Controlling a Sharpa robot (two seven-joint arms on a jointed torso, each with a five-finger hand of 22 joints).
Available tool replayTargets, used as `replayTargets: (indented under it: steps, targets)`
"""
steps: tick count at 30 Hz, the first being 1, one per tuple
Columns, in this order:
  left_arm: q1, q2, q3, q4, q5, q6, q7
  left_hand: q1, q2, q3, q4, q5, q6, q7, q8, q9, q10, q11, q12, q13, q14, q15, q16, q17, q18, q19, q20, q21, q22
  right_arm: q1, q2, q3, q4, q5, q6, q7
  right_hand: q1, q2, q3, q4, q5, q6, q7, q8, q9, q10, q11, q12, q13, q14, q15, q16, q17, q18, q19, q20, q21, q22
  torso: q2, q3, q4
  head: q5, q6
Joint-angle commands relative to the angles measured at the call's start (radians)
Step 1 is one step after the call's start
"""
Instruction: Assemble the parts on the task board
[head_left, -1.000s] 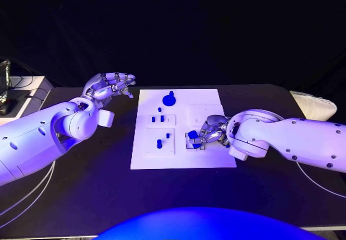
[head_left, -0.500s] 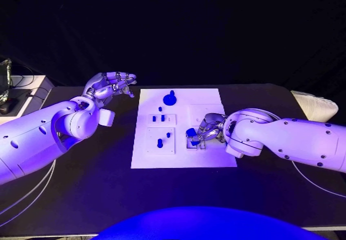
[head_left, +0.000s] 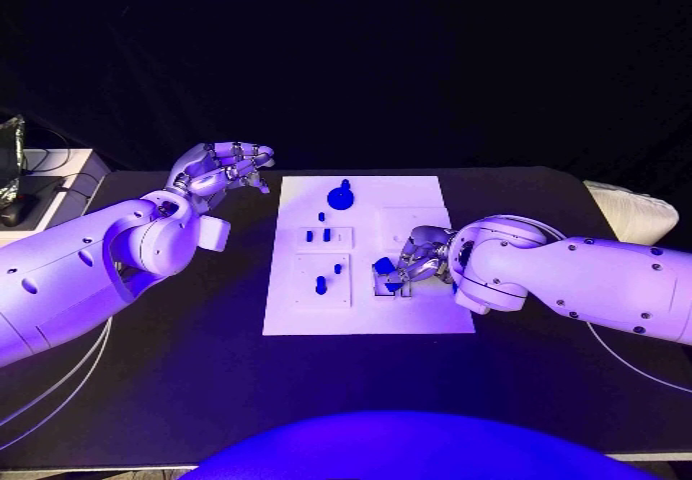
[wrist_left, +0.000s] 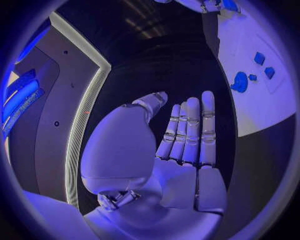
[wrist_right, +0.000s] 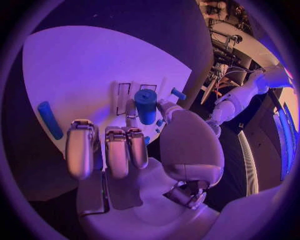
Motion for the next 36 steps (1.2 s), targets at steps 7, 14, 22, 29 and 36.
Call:
replayTargets:
  steps: [7,14,22,29,36]
  targets:
    - [0.000,0.000,0.001,0.004,0.006,0.018,0.006,0.002,0.008,0.001,0.008,0.000,-0.003,0.001,0.004,-0.002,0.001,0.002,-0.006,-0.002,0.002,-0.001,-0.001,0.001,0.014,0.006,0.002,-0.004,-0.002,-0.003,0.000,0.000,0.007,-0.026,0.043,-0.003,-0.007,0.008,-0.007,0.002,-0.006,-0.002,0.007,-0.003,0.000,0.085,0.000,-0.005,0.241,0.102,-0.005,0.003,0.253,-0.013,0.050,-0.001,-0.004,0.178,0.001,0.0002,0.0002,0.001,0.000]
    - [0.000,-0.001,0.001,0.004,0.007,0.017,0.006,0.002,0.008,0.001,0.008,0.000,-0.003,0.001,0.004,-0.002,0.001,0.002,-0.006,-0.002,0.002,-0.001,-0.001,0.001,0.014,0.006,0.002,-0.004,-0.002,-0.004,0.004,0.000,0.005,-0.025,0.024,-0.002,-0.018,0.013,-0.019,0.004,-0.011,0.000,0.006,-0.003,0.002,0.085,0.000,-0.006,0.241,0.102,-0.005,0.003,0.253,-0.013,0.050,-0.001,-0.005,0.178,0.001,0.0001,0.0004,0.002,0.000]
    - [0.000,-0.002,0.001,0.005,0.007,0.016,0.005,0.002,0.008,0.001,0.008,0.000,-0.003,0.001,0.004,-0.002,0.001,0.002,-0.006,-0.002,0.002,-0.001,-0.001,0.001,0.014,0.006,0.002,-0.004,-0.002,-0.004,0.010,0.000,-0.004,-0.027,-0.002,-0.002,-0.058,0.045,-0.101,0.005,-0.095,0.001,0.005,-0.004,0.008,0.084,-0.001,-0.008,0.240,0.102,-0.006,0.003,0.253,-0.013,0.051,-0.002,-0.006,0.179,0.001,0.0002,0.0002,0.002,0.000]
    - [0.000,-0.002,0.001,0.005,0.007,0.016,0.005,0.003,0.008,0.000,0.009,0.000,-0.004,0.001,0.005,-0.002,-0.001,0.003,-0.008,-0.003,0.001,-0.001,-0.001,0.001,0.014,0.007,0.002,-0.006,-0.003,-0.005,0.012,0.000,-0.002,-0.032,-0.014,0.001,-0.098,0.074,-0.137,0.005,-0.022,0.004,0.003,-0.001,0.015,0.086,-0.003,-0.005,0.243,0.103,-0.007,0.004,0.256,-0.014,0.053,-0.004,-0.002,0.183,0.000,0.0005,-0.0006,0.000,0.000]
    - [0.000,-0.003,0.001,0.005,0.007,0.016,0.005,0.003,0.008,0.000,0.009,0.000,-0.004,0.001,0.005,-0.002,-0.001,0.003,-0.008,-0.003,0.001,-0.001,-0.001,0.001,0.014,0.007,0.002,-0.006,-0.003,-0.006,0.011,0.000,0.010,-0.029,-0.004,0.004,-0.131,0.073,-0.175,0.005,-0.026,0.004,0.003,-0.002,0.017,0.086,-0.003,-0.005,0.243,0.103,-0.008,0.004,0.257,-0.015,0.054,-0.004,0.001,0.186,0.001,0.0009,-0.0002,0.001,0.000]
